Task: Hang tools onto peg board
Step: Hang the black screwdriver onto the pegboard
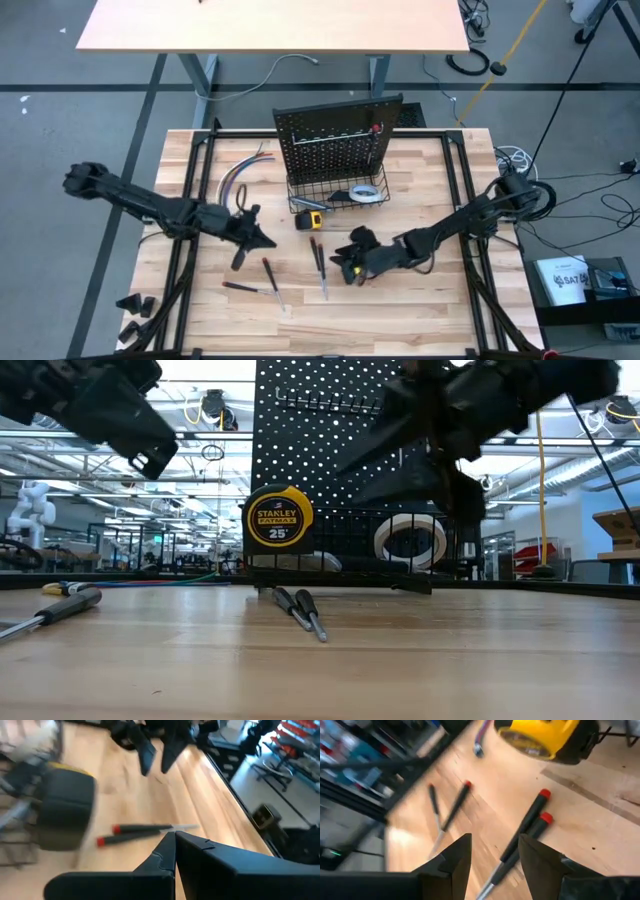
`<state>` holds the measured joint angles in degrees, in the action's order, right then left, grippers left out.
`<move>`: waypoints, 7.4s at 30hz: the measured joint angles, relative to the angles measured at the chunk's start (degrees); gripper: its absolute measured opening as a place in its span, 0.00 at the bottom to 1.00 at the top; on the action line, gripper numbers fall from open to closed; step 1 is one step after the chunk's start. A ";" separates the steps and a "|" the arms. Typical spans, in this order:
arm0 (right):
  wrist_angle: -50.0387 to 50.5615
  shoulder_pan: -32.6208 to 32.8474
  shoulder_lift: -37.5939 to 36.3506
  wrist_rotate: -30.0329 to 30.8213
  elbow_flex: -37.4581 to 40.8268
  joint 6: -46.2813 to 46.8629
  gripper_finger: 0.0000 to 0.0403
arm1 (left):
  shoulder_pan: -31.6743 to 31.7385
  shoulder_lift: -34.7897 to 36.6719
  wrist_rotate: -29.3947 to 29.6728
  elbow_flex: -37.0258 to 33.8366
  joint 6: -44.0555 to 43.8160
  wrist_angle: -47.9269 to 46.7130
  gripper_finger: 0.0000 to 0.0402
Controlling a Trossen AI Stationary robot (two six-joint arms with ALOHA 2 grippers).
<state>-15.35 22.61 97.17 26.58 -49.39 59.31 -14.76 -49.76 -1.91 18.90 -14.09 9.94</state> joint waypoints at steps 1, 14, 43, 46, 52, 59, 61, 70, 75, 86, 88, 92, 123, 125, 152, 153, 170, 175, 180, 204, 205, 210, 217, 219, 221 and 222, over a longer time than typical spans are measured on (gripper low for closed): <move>3.25 0.00 1.20 -0.10 -2.50 -0.63 0.39 | -1.62 -1.05 0.54 0.00 -0.55 0.21 0.02; 27.19 2.31 10.92 2.06 -23.56 -10.32 0.39 | -19.14 -7.84 2.76 0.00 9.82 -0.50 0.02; 26.82 3.49 10.92 4.67 -23.62 -6.53 0.38 | -15.78 -26.03 5.30 6.86 34.08 -9.93 0.48; 26.79 3.54 10.92 4.66 -23.62 -6.85 0.38 | -14.97 -26.03 4.62 6.86 34.01 -11.32 0.48; 26.80 3.63 10.92 4.77 -23.62 -7.35 0.38 | -12.23 -26.03 3.70 6.84 34.88 -12.20 0.48; 26.79 3.63 10.92 4.79 -23.62 -7.47 0.38 | -8.63 -27.28 -1.92 6.84 35.95 -13.12 0.48; 26.77 3.63 10.92 4.79 -23.62 -7.46 0.38 | -8.25 -28.48 -2.13 6.84 35.98 -13.57 0.48; 26.68 3.63 10.92 4.84 -23.62 -7.47 0.38 | -8.09 -33.27 -2.59 11.29 37.08 -18.28 0.43; 26.68 3.74 10.92 4.71 -23.62 -7.30 0.38 | -8.18 -33.74 -3.00 12.24 37.37 -19.94 0.28; 26.31 4.52 10.92 3.05 -23.62 -5.97 0.38 | -12.41 -33.81 3.38 16.79 40.88 -20.43 0.10; 25.51 4.50 10.92 3.05 -23.62 -5.60 0.39 | -13.80 -33.83 5.68 18.96 43.42 -22.17 0.10; 20.55 4.50 10.92 3.29 -23.58 -5.35 0.39 | -16.20 -33.83 11.74 23.85 47.60 -27.26 0.10; 2.47 1.33 16.21 -1.49 -23.60 -5.61 0.48 | -22.05 -33.72 39.54 32.60 72.00 -23.60 0.12; 1.70 1.36 16.19 -1.48 -23.60 -6.40 0.48 | -22.11 -33.72 39.50 32.59 72.93 -22.20 0.12; -1.77 1.69 16.17 -4.24 -23.52 -13.10 0.04 | -22.49 -33.63 33.90 32.57 68.60 -20.96 0.15; -1.88 1.85 16.17 -3.97 -23.52 -13.61 0.04 | -22.49 -33.63 34.00 32.57 66.88 -20.92 0.17; 1.59 4.50 11.86 11.38 -23.69 -23.43 0.04 | -21.97 -21.93 37.61 32.59 36.23 -30.64 0.39; 4.25 4.48 9.40 19.72 -23.56 -30.21 0.04 | -21.73 -13.15 34.51 30.46 29.37 -33.54 0.39; 12.55 4.39 3.27 31.13 -23.60 -37.42 0.04 | -20.12 -3.00 35.45 26.34 26.02 -33.29 0.39; -5.70 -5.78 -21.84 40.02 -3.06 -51.07 0.04 | -12.43 19.50 32.67 -17.88 28.06 55.03 0.39; -10.34 -6.67 -21.68 34.66 -3.06 -56.35 0.04 | -12.12 19.50 31.68 -17.88 27.22 54.48 0.39; -32.13 -8.65 -21.62 22.84 -0.71 -73.22 0.04 | -11.35 19.41 30.68 -17.92 22.84 48.56 0.39; -71.54 -10.38 -16.31 19.76 12.30 -82.33 0.04 | -11.04 19.41 30.70 -17.92 20.48 47.53 0.39; -74.31 -11.50 -14.03 19.25 13.65 -82.75 0.04 | -10.75 19.41 31.26 -17.92 20.79 47.87 0.39; -73.94 -13.12 -12.49 17.31 13.56 -82.08 0.04 | -9.31 19.41 33.08 -17.92 20.89 48.23 0.39; -74.49 -13.87 -11.36 16.21 13.16 -81.44 0.04 | -8.17 19.41 34.22 -17.81 20.87 48.07 0.39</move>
<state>-89.84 8.74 85.81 42.79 -36.23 -22.13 -22.94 -30.35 32.31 1.09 6.78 58.01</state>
